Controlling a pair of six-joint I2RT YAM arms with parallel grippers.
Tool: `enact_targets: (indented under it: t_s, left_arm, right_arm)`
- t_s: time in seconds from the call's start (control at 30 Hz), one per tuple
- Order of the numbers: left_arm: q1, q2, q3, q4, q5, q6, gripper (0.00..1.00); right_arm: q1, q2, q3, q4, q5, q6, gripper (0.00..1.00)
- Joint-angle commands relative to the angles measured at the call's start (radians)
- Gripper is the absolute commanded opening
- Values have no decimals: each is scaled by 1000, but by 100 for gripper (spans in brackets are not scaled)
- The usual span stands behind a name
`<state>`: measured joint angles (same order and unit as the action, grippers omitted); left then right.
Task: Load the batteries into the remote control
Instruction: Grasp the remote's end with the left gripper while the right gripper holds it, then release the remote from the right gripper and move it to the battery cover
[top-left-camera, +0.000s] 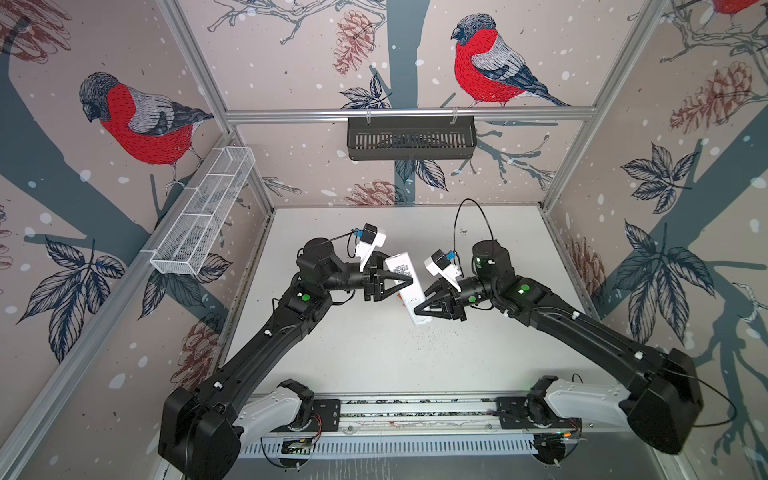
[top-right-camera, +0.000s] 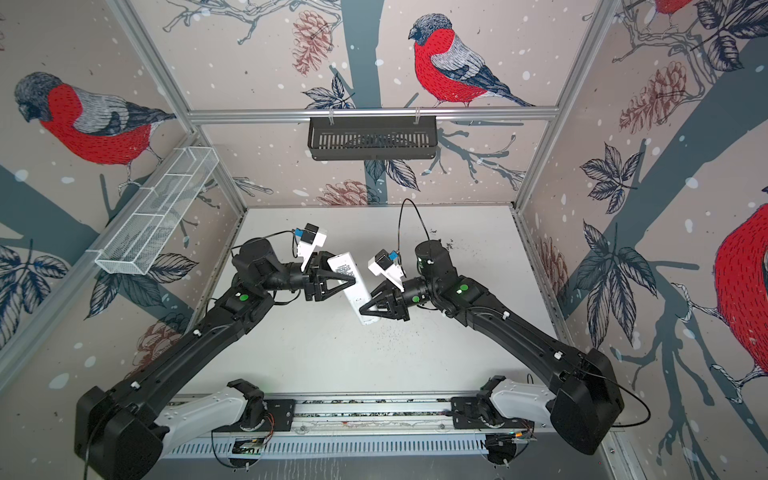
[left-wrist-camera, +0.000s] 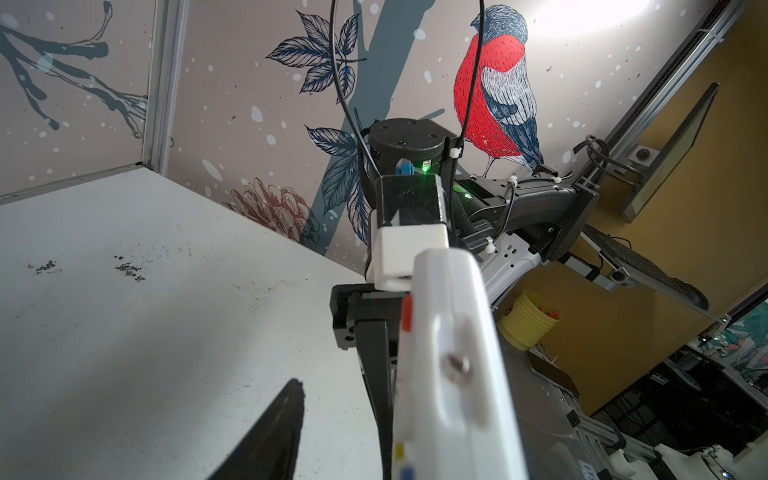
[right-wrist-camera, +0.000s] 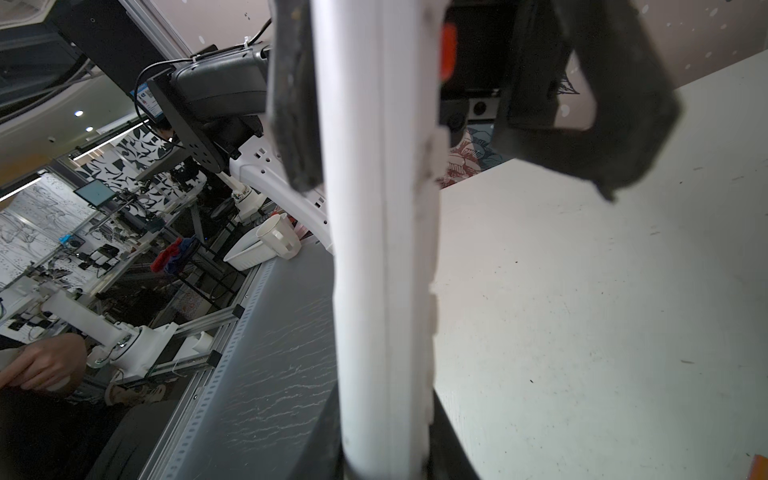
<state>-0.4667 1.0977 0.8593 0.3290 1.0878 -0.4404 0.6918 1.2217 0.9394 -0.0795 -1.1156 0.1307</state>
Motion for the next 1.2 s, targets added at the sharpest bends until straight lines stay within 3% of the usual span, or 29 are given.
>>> enact_targets:
  t_s: [0.0, 0.17, 0.43, 0.6, 0.73, 0.8, 0.9, 0.97, 1.03, 1.17]
  left_arm:
    - [-6, 9, 6, 70, 42, -17, 58]
    - [-12, 17, 10, 66, 44, -11, 49]
    - [-12, 14, 8, 25, 24, 25, 11]
    - [-10, 12, 16, -19, -42, 55, 0]
    - [-3, 4, 15, -41, -102, 64, 0]
    - [0, 1, 6, -35, -122, 61, 0]
    - [6, -13, -24, -2, -163, 43, 0]
    - [11, -21, -45, 20, -198, 24, 0]
    - [13, -28, -71, 42, -244, 6, 0]
    - [13, -58, -148, 82, -356, -24, 0]
  right_arm:
    - [3, 3, 6, 20, -35, -16, 22]
    - [5, 9, 6, 8, -38, -27, 23]
    - [3, 18, 6, -2, -18, -36, 25]
    - [2, 20, 5, 1, 4, -38, 28]
    - [-1, 14, -5, 16, 45, -25, 42]
    - [-7, 6, -19, 34, 70, -10, 54]
    - [-23, -9, -28, 38, 158, 23, 77]
    - [-50, -17, -42, 45, 273, 78, 100]
    - [-84, -15, -53, 42, 438, 191, 100]
    - [-207, 24, -111, 132, 345, 312, 100]
